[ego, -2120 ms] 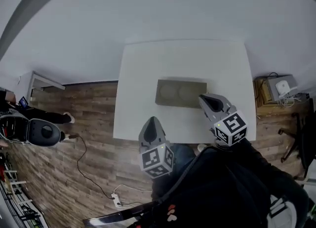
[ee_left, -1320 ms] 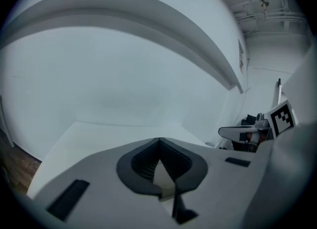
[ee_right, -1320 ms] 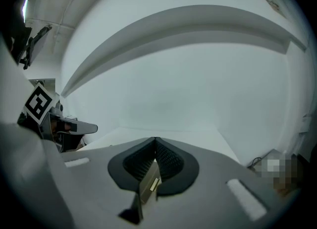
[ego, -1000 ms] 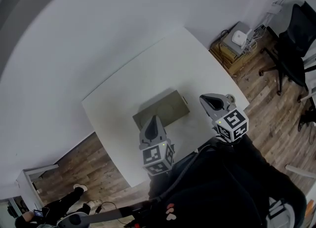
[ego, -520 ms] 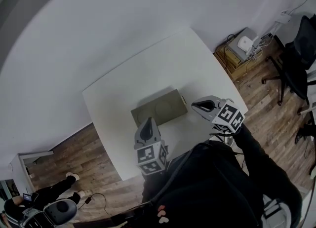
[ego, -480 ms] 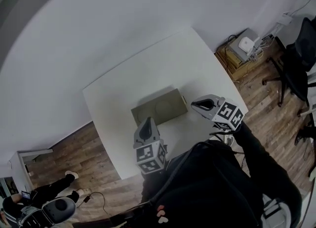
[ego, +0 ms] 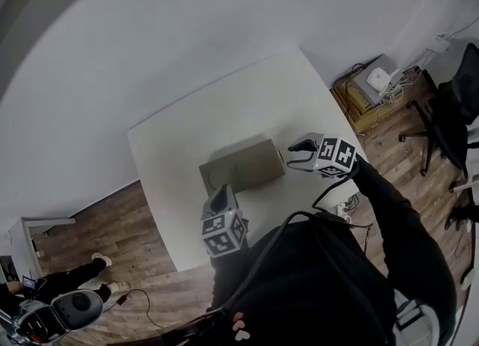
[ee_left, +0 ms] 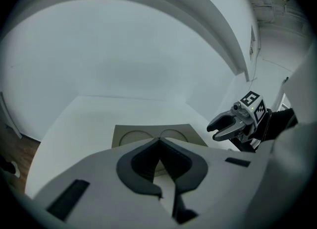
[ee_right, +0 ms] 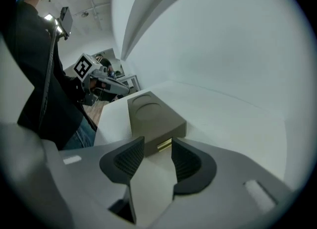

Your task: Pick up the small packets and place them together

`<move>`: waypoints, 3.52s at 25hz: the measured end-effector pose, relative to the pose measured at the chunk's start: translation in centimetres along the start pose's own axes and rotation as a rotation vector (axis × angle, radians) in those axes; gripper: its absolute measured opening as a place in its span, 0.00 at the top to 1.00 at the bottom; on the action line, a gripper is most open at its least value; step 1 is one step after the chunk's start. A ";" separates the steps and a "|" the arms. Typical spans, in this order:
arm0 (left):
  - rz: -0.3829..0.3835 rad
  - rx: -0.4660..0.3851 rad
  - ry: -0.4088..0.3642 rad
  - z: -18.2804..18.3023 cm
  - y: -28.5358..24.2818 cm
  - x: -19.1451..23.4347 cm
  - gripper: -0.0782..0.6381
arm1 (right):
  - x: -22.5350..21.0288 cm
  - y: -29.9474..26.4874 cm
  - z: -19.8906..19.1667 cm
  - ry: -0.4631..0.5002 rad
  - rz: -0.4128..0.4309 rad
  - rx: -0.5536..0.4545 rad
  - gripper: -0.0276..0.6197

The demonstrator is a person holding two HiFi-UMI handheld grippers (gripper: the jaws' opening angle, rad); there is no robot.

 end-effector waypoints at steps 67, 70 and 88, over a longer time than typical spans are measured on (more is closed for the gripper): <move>-0.051 0.168 0.095 -3.0 -3.4 0.6 0.89 | -4.3 -1.2 -6.2 0.383 0.034 0.389 0.70; -0.048 0.163 0.093 -3.0 -3.3 0.6 0.89 | -4.7 -0.5 -6.8 0.373 0.024 0.397 0.70; -0.033 0.165 0.104 -2.8 -3.4 1.4 0.89 | -6.6 2.0 -9.5 0.318 -0.010 0.437 0.70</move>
Point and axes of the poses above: the fingertips, and each gripper's own axes: y backward along the fingers, x to its left, z out of its top, the point moved 1 cm from there along y, backward along the fingers, and after that the axes turned 5 degrees about x, right-handed, at the moved point
